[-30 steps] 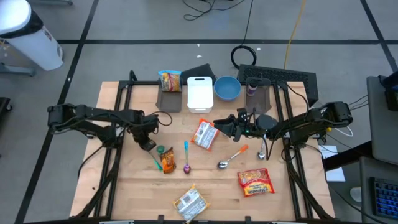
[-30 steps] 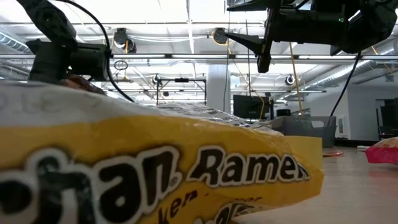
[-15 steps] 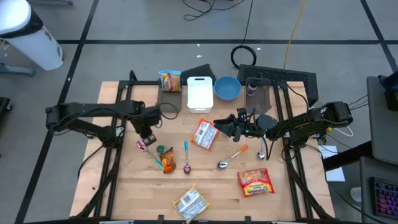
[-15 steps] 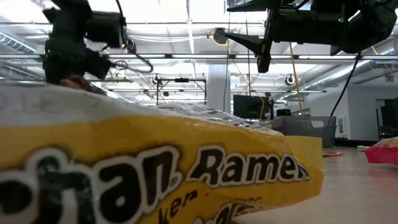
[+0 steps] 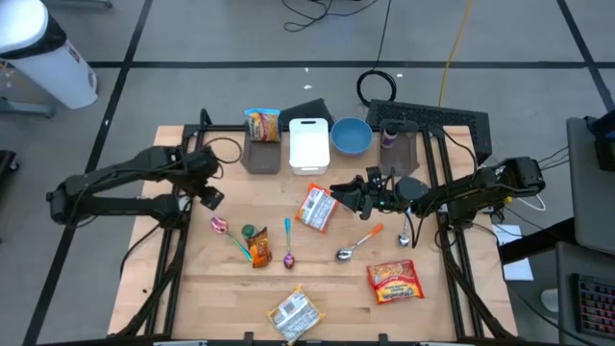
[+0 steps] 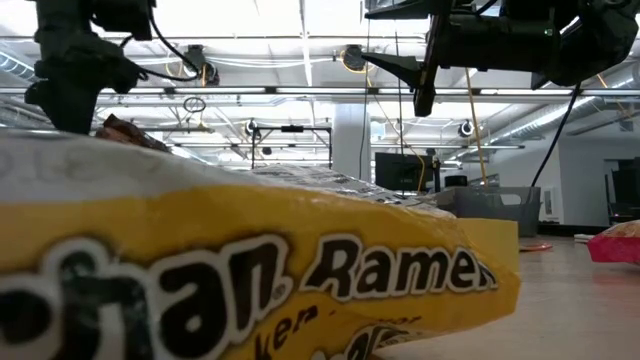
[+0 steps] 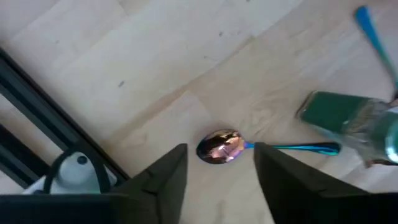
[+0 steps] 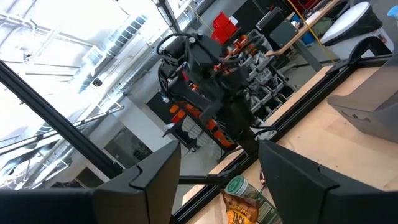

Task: Pick & Place Food Item
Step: Put the left blue spoon into the white bin

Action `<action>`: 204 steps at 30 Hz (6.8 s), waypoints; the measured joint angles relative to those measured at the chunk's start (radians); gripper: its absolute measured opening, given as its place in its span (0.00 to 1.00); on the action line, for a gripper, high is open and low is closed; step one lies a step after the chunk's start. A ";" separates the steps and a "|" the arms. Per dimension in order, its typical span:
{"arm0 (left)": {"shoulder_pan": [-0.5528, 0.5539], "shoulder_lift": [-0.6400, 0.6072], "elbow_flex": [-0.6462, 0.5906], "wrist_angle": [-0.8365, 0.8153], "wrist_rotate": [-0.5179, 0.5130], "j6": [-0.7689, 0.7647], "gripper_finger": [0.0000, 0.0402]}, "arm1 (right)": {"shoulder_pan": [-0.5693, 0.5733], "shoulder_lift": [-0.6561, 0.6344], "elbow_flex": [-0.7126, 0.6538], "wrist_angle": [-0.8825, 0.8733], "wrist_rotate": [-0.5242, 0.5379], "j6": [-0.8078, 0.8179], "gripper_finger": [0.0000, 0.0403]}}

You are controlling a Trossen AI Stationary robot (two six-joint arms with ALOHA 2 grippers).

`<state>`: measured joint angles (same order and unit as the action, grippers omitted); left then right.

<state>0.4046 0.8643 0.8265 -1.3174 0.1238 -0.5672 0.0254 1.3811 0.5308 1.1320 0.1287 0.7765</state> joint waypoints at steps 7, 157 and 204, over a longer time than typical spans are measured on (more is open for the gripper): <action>0.068 -0.017 -0.017 -0.048 0.074 0.030 0.64 | 0.000 0.000 0.000 0.000 -0.001 0.000 0.53; -1.104 0.095 -0.110 0.070 -0.766 -1.786 0.61 | -0.088 0.000 0.000 0.046 -0.127 0.166 0.53; -1.155 0.477 -0.113 0.094 -0.454 -2.357 0.61 | -0.155 0.000 0.000 0.173 -0.700 0.408 0.53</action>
<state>-0.7500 1.3418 0.7140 -1.2231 -0.3305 -2.9240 -0.1292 1.3811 0.5304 1.3048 -0.5713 1.1847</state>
